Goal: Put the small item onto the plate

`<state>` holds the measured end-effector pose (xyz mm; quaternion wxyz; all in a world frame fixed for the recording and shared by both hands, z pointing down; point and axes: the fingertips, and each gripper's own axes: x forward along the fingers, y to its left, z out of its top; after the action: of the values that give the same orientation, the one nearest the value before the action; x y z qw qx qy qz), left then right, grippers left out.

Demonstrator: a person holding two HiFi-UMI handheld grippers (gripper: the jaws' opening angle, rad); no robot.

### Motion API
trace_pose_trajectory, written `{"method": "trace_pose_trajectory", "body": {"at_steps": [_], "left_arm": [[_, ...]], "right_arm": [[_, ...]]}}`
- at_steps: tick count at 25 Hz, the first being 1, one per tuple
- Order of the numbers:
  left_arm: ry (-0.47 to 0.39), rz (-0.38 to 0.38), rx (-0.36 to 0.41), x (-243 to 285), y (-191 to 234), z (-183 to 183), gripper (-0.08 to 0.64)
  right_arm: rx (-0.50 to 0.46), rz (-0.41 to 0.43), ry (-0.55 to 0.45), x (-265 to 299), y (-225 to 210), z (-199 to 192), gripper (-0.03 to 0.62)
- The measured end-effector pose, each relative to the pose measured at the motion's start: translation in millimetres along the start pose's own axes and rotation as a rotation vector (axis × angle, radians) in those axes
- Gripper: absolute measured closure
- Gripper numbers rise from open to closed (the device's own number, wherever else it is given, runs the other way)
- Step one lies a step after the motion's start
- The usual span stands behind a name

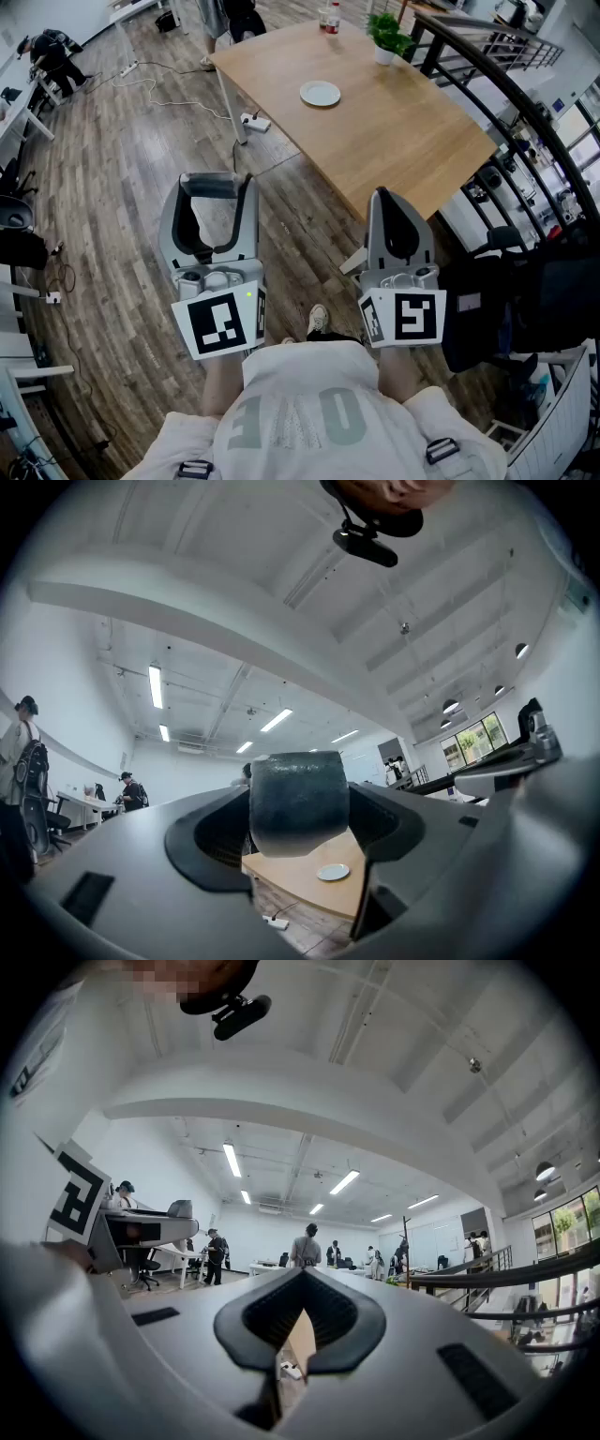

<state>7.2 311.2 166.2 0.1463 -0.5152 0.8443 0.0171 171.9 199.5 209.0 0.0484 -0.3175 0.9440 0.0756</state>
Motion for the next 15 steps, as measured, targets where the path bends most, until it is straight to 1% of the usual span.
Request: {"method": "trace_pose_trajectory", "body": {"at_steps": [9,15], "left_arm": [[0.008,-0.002,-0.018,18,-2,-10,0.245],[0.009,-0.016,-0.008,38,-23,-13,0.245]], "right_arm": [[-0.01,-0.012,0.015,12,-15,-10,0.575],[0.061,-0.025,-0.021,17,-45,-11,0.575]]}}
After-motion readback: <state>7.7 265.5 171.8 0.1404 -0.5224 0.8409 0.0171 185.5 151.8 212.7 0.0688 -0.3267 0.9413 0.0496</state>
